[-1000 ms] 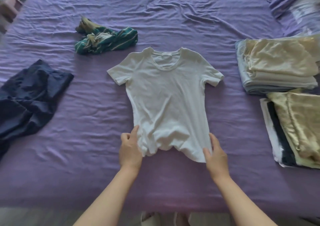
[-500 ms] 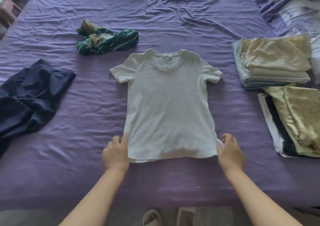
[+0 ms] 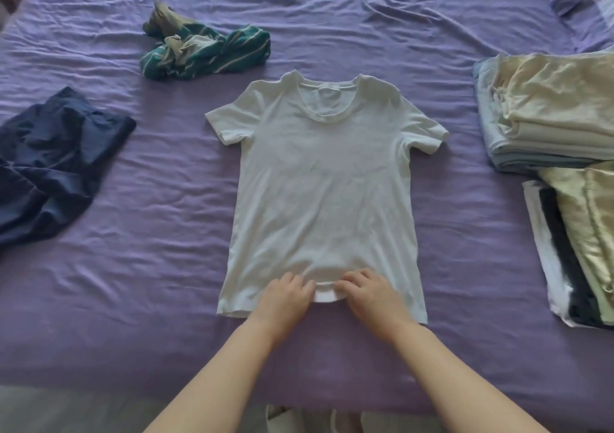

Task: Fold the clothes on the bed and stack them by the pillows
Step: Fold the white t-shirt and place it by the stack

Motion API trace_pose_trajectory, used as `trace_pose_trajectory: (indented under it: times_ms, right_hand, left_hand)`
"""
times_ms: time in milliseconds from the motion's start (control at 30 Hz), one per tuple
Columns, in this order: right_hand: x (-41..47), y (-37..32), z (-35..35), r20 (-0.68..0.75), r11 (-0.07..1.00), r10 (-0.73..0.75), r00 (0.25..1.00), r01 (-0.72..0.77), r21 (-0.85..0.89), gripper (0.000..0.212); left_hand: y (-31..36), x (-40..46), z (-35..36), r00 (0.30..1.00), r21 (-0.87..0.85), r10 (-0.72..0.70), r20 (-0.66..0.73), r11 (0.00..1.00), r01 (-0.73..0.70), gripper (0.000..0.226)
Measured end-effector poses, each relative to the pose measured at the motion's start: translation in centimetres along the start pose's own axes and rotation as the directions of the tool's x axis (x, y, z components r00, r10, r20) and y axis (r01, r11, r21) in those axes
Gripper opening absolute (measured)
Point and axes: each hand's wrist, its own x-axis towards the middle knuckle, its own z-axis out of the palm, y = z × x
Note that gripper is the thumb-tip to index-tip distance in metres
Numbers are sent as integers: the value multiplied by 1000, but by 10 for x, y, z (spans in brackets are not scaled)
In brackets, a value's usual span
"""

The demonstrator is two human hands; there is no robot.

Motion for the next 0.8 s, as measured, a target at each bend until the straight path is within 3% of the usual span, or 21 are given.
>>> trace_pose_trajectory:
  times_ms: [67,133,233,333,433,533,600,667,800]
  right_hand:
    - [8,10,-5,43,1000,-11,999,11,5,22]
    - [11,18,-1,125,997,40,991,-48,63,29]
    - [14,20,2,191,997,58,980,-67,39,45]
    - [9,23,-2,142,972,124,982,-149,181,35]
    - [-1,28,-13,184,968,113,976,-149,200,24]
    - [-11,31,-19,352,992,22,936,-65,111,26]
    - [-18,30,-20,438,993,25,898,-73,92,27]
    - [-18,32,-21,414,991,34,909,-86,106,30]
    - [5,36,-37,151,984,55,987,-78,157,34]
  left_hand:
    - [-5,4,-1,997,-39,-51,58,998,54,20]
    - [-11,9,6,957,-211,-232,172,941,266,25]
    - [-20,14,9,867,-514,-422,265,699,497,15]
    - [-24,11,6,811,-565,-447,378,583,584,16]
    - [-26,6,-1,805,-480,-390,447,655,584,20]
    - [-24,6,-10,810,-329,-271,520,811,483,24]
    - [-19,9,-18,782,-270,-207,587,861,430,28]
    - [-14,17,-25,790,-255,-199,580,876,408,34]
    - [-13,47,-32,905,-325,-291,309,862,388,33]
